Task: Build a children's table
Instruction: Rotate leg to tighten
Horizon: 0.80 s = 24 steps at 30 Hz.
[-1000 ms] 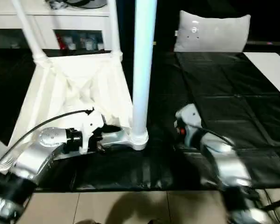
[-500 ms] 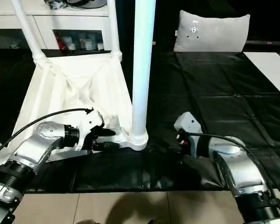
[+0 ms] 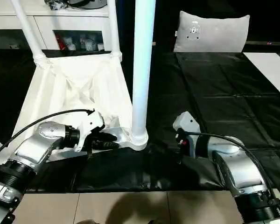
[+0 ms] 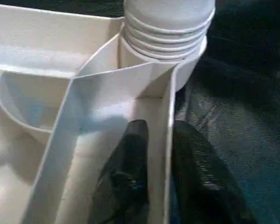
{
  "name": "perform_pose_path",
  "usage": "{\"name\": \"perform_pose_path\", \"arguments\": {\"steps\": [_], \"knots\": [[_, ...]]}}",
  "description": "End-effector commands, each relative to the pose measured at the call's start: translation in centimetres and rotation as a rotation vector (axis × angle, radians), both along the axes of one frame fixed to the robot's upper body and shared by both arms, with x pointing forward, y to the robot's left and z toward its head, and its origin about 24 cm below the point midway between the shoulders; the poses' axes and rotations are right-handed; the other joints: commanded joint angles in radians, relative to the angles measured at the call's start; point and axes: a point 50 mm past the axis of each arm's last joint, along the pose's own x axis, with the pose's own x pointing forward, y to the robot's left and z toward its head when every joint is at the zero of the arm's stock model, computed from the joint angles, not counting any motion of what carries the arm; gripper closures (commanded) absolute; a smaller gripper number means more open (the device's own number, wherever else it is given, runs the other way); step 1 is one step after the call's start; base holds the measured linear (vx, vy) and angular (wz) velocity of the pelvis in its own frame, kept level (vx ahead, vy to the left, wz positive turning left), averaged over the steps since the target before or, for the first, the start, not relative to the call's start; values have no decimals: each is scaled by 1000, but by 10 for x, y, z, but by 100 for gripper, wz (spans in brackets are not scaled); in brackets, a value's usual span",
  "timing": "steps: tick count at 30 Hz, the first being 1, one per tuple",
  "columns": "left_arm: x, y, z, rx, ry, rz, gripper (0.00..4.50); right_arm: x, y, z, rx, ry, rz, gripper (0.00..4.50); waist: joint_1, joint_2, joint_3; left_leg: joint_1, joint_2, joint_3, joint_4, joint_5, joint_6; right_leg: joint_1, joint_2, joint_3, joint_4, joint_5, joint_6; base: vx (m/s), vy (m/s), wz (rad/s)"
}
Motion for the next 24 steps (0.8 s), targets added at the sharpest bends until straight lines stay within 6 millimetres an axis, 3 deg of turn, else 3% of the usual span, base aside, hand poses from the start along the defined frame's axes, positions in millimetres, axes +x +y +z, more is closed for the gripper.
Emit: {"name": "perform_pose_path", "arguments": {"steps": [1,4,5,9,15,16,18,21,22,24], "knots": [[-2,0,-3,46,3,-8,397,3,5,9,5,-34,15,0,5,-7,-64,-2,55,-19,-76,-167,57,57,-81,59,-90,-372,-164,0,0,0],[-2,0,-3,49,4,-9,414,3,5,9,5,-34,15,0,5,-7,-64,-2,56,-20,-76,-167,57,57,-81,59,-90,-376,-160,0,0,0],[-2,0,-3,50,4,-7,439,3,5,9,5,-33,15,0,5,-7,-64,-3,55,-20,-76,-169,56,57,-81,58,-90,-380,-159,0,0,0],[-1,-1,0,44,-17,-18,448,4,6,9,10,-35,24,0,4,-8,-64,-3,55,-21,-77,-172,55,58,-81,57,-91,-393,-152,0,0,0],[-5,-4,6,38,-115,-190,448,9,14,11,54,-55,87,0,0,-6,-72,-5,57,-19,-72,-129,73,58,-82,60,-79,-289,-179,0,0,0],[-7,-6,7,37,-119,-239,448,9,16,11,81,-38,115,0,0,-11,-72,-5,58,-19,-73,-121,75,59,-81,60,-77,-273,-186,0,0,0],[-8,-8,7,33,-109,-273,450,9,18,12,105,-27,145,35,9,-6,-73,-1,61,-17,-71,-104,83,58,-83,61,-71,-230,-210,0,0,0],[-13,-13,6,43,-89,-377,450,10,22,13,135,16,219,38,23,-5,-76,3,63,-15,-71,-92,89,57,-81,61,-62,-176,-236,0,0,0],[-14,-15,5,59,-84,-427,450,11,24,13,138,29,263,65,26,-3,-75,3,65,-15,-71,-97,88,56,-81,61,-62,-176,-239,0,0,0],[-14,-17,4,66,-85,-454,450,11,25,13,142,40,287,76,36,-5,-74,5,64,-12,-71,-114,79,57,-83,62,-64,-194,-237,0,0,0]]}}
